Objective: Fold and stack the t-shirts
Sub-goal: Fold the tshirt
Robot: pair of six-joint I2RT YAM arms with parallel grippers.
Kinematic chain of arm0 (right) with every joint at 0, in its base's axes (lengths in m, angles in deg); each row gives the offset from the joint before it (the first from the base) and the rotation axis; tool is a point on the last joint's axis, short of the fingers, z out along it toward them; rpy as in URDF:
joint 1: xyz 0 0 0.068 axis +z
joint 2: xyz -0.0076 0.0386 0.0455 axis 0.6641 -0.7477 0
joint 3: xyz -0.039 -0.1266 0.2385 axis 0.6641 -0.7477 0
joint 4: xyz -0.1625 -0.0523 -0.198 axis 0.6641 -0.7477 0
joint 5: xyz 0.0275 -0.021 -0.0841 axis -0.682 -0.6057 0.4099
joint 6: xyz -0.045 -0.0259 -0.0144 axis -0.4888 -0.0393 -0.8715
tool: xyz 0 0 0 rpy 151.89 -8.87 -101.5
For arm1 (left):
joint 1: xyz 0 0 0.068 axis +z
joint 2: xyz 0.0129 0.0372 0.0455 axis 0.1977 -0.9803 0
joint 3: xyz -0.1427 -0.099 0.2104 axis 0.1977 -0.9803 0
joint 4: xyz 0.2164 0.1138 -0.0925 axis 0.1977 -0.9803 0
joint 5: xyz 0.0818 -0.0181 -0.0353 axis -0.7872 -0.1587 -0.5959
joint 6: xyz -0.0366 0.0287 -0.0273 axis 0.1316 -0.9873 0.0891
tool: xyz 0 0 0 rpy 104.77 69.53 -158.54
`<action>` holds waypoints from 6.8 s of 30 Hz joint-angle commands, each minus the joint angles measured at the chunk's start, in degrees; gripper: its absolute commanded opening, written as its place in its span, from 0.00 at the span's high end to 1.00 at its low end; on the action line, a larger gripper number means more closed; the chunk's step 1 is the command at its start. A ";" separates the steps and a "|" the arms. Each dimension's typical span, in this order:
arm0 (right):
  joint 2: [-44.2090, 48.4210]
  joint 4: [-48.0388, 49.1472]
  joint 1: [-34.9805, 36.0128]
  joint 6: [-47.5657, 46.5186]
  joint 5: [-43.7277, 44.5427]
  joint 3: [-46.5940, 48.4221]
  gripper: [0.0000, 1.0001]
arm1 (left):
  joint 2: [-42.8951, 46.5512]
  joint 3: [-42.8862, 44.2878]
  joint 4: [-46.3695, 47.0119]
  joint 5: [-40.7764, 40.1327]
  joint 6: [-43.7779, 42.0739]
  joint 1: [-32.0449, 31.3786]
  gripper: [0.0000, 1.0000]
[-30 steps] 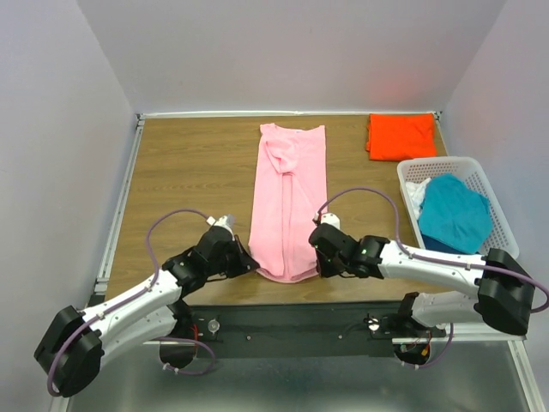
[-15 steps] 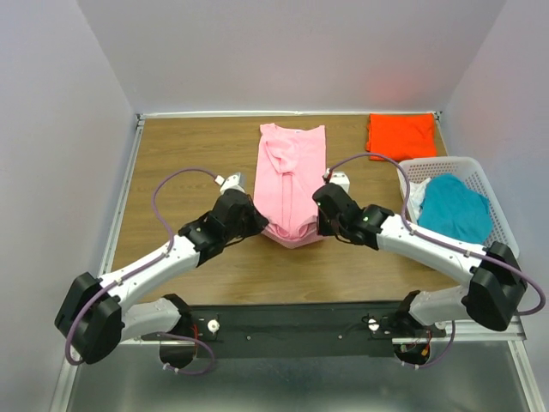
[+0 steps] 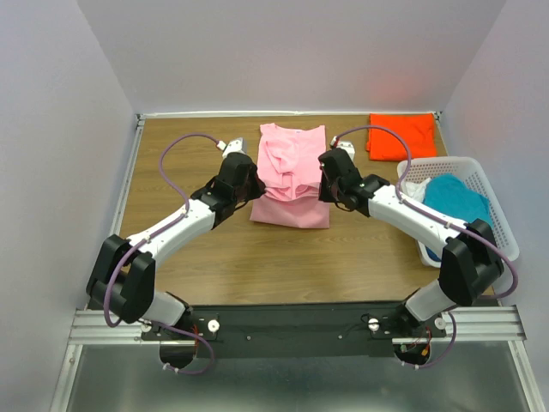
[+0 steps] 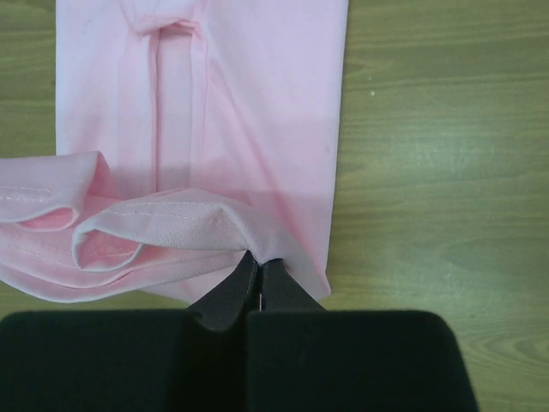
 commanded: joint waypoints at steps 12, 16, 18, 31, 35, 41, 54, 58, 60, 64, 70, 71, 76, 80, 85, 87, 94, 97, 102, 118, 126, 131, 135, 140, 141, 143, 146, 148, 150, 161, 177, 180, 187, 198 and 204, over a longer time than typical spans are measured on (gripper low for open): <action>-11.25 1.92 -6.64 -6.59 -6.63 11.44 0.99 | -14.20 15.11 1.63 3.03 -9.42 5.11 1.00; -13.80 2.10 -8.48 -6.94 -7.77 13.55 0.99 | -17.37 18.28 1.10 3.38 -10.39 6.43 1.00; -15.65 2.28 -9.45 -7.03 -8.82 14.95 0.99 | -19.47 20.38 1.02 4.42 -11.44 7.04 1.00; -24.88 3.07 -11.92 -10.37 -13.05 22.43 0.99 | -29.85 28.75 -0.48 7.07 -12.94 10.21 1.00; -28.65 3.16 -12.53 -10.90 -14.46 25.42 0.99 | -32.31 29.89 -0.57 7.07 -13.12 10.82 1.00; -31.03 3.16 -13.15 -10.10 -14.19 26.83 0.99 | -34.95 32.18 -0.83 7.07 -13.65 11.44 1.00; -37.71 3.33 -14.03 -13.36 -14.11 32.36 0.75 | -38.91 35.51 -1.10 7.77 -11.63 12.67 0.38; -37.28 3.24 -14.12 -14.32 -13.40 34.39 0.61 | -37.25 37.80 -1.62 6.64 -11.98 12.58 0.13; -35.18 3.24 -14.12 -14.85 -14.19 34.48 0.46 | -35.76 37.54 -1.62 5.58 -11.89 12.49 0.09; -30.17 3.42 -14.12 -14.50 -18.66 31.32 0.35 | -28.90 31.68 -0.75 3.56 -11.19 11.18 0.08; -25.50 8.06 -13.85 -10.82 -32.11 21.74 0.00 | -23.27 21.30 4.96 10.64 -10.13 8.72 0.08; -25.32 8.86 -13.85 -10.37 -32.99 20.86 0.00 | -23.18 19.97 5.75 11.89 -9.78 8.72 0.08; -28.65 10.28 -13.85 -9.75 -35.02 23.21 0.00 | -23.88 13.73 9.80 15.68 -8.81 8.72 0.08; -33.76 10.28 -13.94 -10.11 -35.03 28.31 0.00 | -24.50 9.51 12.09 17.53 -8.29 8.72 0.08; -40.77 10.19 -14.38 -11.07 -28.36 33.59 0.00 | -25.99 4.33 12.62 17.44 -8.02 8.72 0.08; -42.97 10.19 -14.64 -10.81 -26.51 35.17 0.00 | -26.17 3.18 12.97 17.09 -7.85 8.72 0.08; -46.85 10.19 -15.70 -10.63 -24.65 36.33 0.00 | -23.01 -3.05 13.41 17.44 -7.06 8.63 0.08; -45.54 10.19 -15.61 -10.46 -25.45 34.48 0.00 | -20.02 -5.52 13.41 16.30 -6.70 8.63 0.08; -40.70 10.28 -15.61 -11.33 -24.03 29.56 0.00 | -15.62 -9.83 13.93 15.33 -5.48 7.92 0.08; -12.33 11.15 -15.61 -7.13 -25.02 10.60 0.00 | 6.16 -14.40 7.61 2.77 -2.40 3.88 0.02; 2.53 17.48 -15.61 0.52 -22.89 -14.45 0.00 | 7.06 -20.12 10.15 1.88 -1.95 7.48 0.02; 4.83 21.79 -15.61 2.37 -25.00 -19.57 0.00 | 0.03 -19.24 13.84 4.95 -1.52 8.71 0.04; 2.54 21.96 -15.61 2.37 -25.79 -19.84 0.01 | -5.06 -18.01 16.13 6.10 -0.99 9.77 0.21; -0.18 22.49 -15.61 1.85 -26.24 -19.84 0.08 | -11.31 -15.37 17.27 8.72 -1.08 10.47 0.39; -0.53 22.41 -15.61 1.59 -26.32 -19.93 0.10 | -12.36 -15.11 17.36 9.09 -1.08 10.65 0.47; -0.62 22.49 -15.61 1.67 -26.67 -20.28 0.12 | -12.72 -14.58 17.54 10.05 -1.25 10.74 0.53; -1.06 22.58 -15.61 2.11 -26.67 -20.72 0.14 | -13.07 -15.02 18.33 10.76 -1.43 10.74 0.63; -1.68 22.75 -15.61 2.64 -26.76 -20.98 0.16 | -13.51 -15.02 18.50 11.02 -1.61 10.74 0.72; -2.20 22.93 -15.61 3.07 -27.11 -21.07 0.20 | -14.04 -15.37 19.38 11.64 -1.69 10.74 0.81; -7.65 26.89 -15.61 4.66 -29.58 -19.93 0.45 | -17.47 -15.90 21.32 13.05 -1.69 10.82 1.00; -12.67 27.15 -15.61 2.20 -24.05 -18.61 0.66 | -16.77 -16.87 21.32 12.43 -1.17 10.74 1.00; -11.96 26.62 -15.52 2.20 -21.75 -18.78 0.66 | -16.32 -17.04 20.88 11.64 -1.34 10.65 1.00; -12.58 26.45 -15.52 -0.78 -26.93 -18.08 0.91 | -14.75 -17.13 20.53 11.29 -1.08 10.74 1.00; 1.98 24.35 -14.12 -2.46 -37.48 -24.32 0.99 | 1.15 -25.46 20.27 10.41 0.41 9.95 1.00; 12.89 12.05 -9.56 -2.73 -38.80 -25.20 0.99 | 19.07 -32.06 14.82 7.86 3.49 7.84 1.00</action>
